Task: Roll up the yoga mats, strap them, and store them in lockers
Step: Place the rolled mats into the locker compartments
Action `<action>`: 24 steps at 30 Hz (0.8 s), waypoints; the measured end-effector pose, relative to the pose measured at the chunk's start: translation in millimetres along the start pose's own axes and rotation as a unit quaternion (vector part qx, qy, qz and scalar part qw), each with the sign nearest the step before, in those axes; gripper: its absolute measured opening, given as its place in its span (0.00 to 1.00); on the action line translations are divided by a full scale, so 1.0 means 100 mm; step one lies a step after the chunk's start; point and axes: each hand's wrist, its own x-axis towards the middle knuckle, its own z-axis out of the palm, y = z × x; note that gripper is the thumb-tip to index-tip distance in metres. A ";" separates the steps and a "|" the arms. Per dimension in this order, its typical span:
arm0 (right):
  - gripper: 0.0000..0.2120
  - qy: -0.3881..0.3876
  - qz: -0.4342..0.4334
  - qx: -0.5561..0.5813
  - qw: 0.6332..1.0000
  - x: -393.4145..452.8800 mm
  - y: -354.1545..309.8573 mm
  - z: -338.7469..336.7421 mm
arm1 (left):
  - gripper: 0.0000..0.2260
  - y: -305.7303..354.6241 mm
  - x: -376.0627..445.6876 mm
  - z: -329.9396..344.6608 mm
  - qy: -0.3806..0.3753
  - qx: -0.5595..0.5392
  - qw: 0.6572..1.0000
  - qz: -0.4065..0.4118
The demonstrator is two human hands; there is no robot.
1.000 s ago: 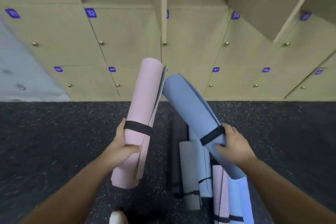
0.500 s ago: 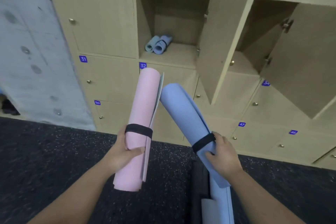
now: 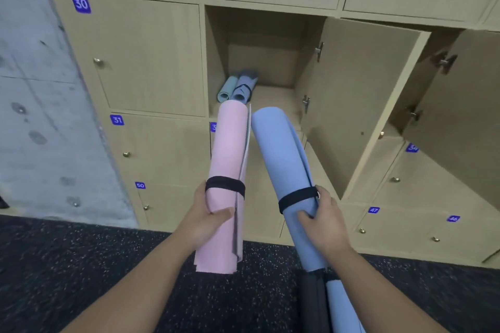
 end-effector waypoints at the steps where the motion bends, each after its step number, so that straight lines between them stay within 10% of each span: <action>1: 0.32 -0.001 0.001 0.006 1.000 0.13 -0.01 0.04 | 0.39 0.00 0.13 0.04 -0.001 -0.007 1.000 0.001; 24: 0.28 0.012 0.067 0.084 0.994 3.56 -0.03 0.80 | 0.29 0.65 3.70 0.49 0.014 0.065 0.998 0.022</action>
